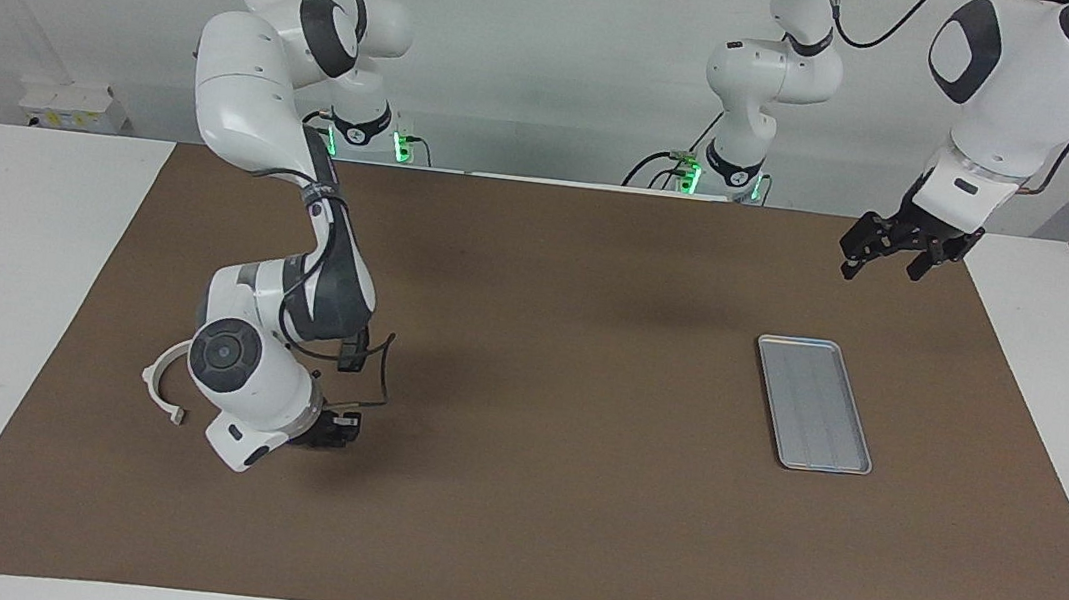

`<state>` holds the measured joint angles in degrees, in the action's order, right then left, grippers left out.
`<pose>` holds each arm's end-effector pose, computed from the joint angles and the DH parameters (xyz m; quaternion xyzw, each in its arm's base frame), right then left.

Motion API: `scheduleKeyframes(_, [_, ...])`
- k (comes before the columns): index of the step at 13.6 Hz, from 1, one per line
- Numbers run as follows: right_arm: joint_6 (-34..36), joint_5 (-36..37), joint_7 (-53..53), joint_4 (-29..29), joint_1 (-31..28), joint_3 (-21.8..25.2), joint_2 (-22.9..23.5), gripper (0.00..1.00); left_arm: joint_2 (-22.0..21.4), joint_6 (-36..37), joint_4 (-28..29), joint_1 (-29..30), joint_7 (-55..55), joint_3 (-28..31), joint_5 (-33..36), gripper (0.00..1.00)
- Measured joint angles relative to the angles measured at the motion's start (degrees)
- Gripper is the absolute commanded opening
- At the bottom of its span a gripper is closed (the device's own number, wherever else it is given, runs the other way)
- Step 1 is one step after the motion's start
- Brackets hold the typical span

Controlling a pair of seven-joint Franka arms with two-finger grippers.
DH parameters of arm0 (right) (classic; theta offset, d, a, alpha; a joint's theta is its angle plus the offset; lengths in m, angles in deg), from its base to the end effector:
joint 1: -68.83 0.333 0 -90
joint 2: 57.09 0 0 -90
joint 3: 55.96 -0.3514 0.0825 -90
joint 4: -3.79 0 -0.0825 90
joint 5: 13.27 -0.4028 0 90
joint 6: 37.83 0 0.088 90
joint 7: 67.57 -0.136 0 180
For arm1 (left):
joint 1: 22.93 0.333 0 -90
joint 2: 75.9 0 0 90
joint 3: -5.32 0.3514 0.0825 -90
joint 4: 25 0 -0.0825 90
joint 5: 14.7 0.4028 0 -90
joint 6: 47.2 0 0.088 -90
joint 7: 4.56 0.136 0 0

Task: Place bearing gear from tray to pile
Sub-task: 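Carry the gear beside the first gear near the brake pads and release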

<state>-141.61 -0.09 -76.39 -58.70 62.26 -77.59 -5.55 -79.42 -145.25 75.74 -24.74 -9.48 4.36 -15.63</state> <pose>0.7887 0.0918 0.2748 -0.9967 -0.0319 0.0696 0.0270 0.5599 -0.0293 0.5853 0.9997 0.0199 0.0067 0.0080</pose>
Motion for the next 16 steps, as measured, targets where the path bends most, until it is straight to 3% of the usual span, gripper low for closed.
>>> scheduleKeyframes(3, [0.0,0.0,0.0,0.7,0.0,0.6,-1.7,1.00,0.0,0.0,0.0,0.0,0.0,0.0,0.0,1.00])
scheduleKeyframes(5, [0.4,0.0,0.0,1.2,0.1,1.0,-5.3,1.00,0.0,0.0,0.0,0.0,0.0,0.0,0.0,1.00])
scheduleKeyframes(11, [10.4,-3.8,5.6,0.6,0.2,4.7,-22.4,1.00,0.0,0.0,0.0,0.0,0.0,0.0,0.0,1.00])
scheduleKeyframes(16, [10.7,-7.5,13.2,-9.4,-2.1,8.0,-35.1,1.00,0.0,0.0,0.0,0.0,0.0,0.0,0.0,1.00])
